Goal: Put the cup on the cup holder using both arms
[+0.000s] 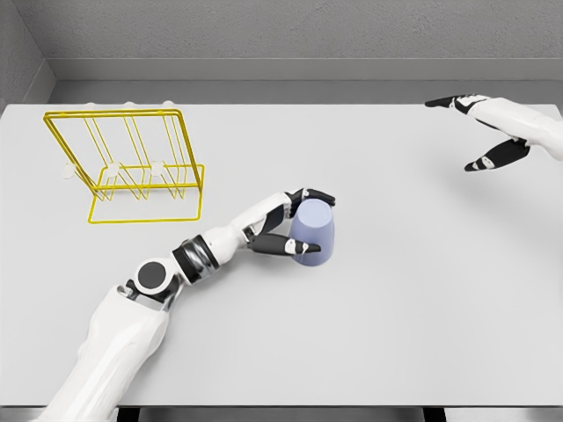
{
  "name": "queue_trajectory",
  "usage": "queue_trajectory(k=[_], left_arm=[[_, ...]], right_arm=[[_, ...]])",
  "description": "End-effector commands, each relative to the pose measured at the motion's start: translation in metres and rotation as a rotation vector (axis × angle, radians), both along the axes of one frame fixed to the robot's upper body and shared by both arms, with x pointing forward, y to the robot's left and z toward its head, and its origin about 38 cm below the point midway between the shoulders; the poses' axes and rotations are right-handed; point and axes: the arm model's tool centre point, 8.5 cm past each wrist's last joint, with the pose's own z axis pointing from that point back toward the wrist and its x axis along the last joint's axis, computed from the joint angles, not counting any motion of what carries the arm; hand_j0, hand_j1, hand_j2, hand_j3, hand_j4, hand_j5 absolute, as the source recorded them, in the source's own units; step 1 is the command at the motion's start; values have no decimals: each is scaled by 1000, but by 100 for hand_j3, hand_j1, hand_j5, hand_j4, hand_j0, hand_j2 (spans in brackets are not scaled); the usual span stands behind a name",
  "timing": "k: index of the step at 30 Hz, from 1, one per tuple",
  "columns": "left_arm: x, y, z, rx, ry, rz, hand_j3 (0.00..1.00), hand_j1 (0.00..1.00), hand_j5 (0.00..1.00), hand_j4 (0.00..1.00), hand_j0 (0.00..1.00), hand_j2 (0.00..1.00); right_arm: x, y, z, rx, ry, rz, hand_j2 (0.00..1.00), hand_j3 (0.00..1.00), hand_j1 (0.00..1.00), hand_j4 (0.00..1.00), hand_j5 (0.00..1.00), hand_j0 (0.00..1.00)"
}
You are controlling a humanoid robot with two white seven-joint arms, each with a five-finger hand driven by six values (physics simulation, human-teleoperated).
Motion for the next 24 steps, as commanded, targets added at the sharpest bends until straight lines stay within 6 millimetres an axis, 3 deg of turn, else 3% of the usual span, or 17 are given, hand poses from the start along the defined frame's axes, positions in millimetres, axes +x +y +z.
queue_trajectory(k=[1,7,14,21,24], left_arm=[[0,0,1,-4,-1,-1,55,55,55,55,55,55],[1,2,-5,1,14,5,46,46,46,46,46,46],[2,5,-4,3,13,10,44,44,44,44,44,44],[-2,6,18,-60,-36,4,44,44,44,44,44,44],[-3,19,33,-88,-68,19,44,44,44,44,44,44]], right_arm=[[0,0,1,10,-2,-4,100,100,100,100,100,100],[1,2,1,13,-2,0,100,100,100,100,100,100],[1,3,0,14,-1,1,100,100,100,100,100,100],[1,3,-1,12,0,3,100,100,100,100,100,100],[1,3,0,11,0,2,100,100,100,100,100,100]])
